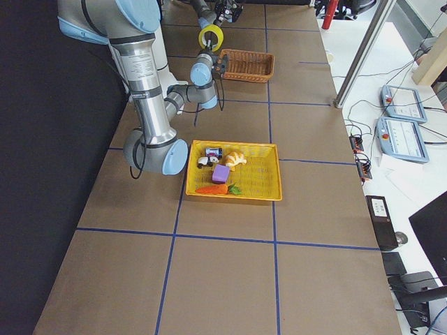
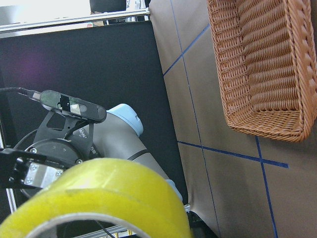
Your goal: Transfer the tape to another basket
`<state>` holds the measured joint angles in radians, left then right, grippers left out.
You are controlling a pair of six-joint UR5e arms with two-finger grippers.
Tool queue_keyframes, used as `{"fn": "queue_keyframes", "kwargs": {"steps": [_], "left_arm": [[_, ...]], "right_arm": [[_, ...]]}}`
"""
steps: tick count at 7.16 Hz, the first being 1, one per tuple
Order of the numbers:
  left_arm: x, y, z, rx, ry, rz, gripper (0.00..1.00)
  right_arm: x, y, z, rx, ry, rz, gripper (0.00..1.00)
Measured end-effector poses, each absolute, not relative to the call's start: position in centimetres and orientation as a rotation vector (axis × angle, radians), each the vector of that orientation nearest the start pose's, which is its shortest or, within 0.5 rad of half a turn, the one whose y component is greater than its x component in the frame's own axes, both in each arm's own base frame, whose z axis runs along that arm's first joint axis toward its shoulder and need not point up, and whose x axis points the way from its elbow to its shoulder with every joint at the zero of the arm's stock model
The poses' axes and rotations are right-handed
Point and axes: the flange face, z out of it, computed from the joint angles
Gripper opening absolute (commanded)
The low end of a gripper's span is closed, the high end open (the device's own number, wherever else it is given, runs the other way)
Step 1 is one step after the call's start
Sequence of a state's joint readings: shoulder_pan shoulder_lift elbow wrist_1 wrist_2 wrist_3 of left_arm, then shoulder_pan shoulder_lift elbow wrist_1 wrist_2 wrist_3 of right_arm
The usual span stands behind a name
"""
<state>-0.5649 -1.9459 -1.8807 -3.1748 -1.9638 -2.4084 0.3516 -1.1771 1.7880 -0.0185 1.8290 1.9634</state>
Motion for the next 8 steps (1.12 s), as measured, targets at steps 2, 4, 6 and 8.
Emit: {"fn": "queue_keyframes", "kwargs": {"steps": [2, 4, 6, 8], "left_arm": [[35.1, -31.8, 16.7, -0.530, 2.200, -0.308, 1.00], [36.0, -30.8, 16.4, -0.554, 2.202, -0.292, 1.00], [36.5, -30.3, 16.3, -0.568, 2.199, -0.282, 0.97], [36.5, -30.2, 16.3, -0.568, 2.198, -0.281, 0.66]], "right_arm": [[-44.2, -27.5, 19.3, -0.194, -2.134, 0.153, 0.02], [-44.4, -27.4, 19.2, -0.196, -2.136, 0.150, 0.02], [-44.5, -27.3, 19.1, -0.198, -2.136, 0.149, 0.02], [-44.5, -27.1, 19.1, -0.201, -2.137, 0.146, 0.51]]}}
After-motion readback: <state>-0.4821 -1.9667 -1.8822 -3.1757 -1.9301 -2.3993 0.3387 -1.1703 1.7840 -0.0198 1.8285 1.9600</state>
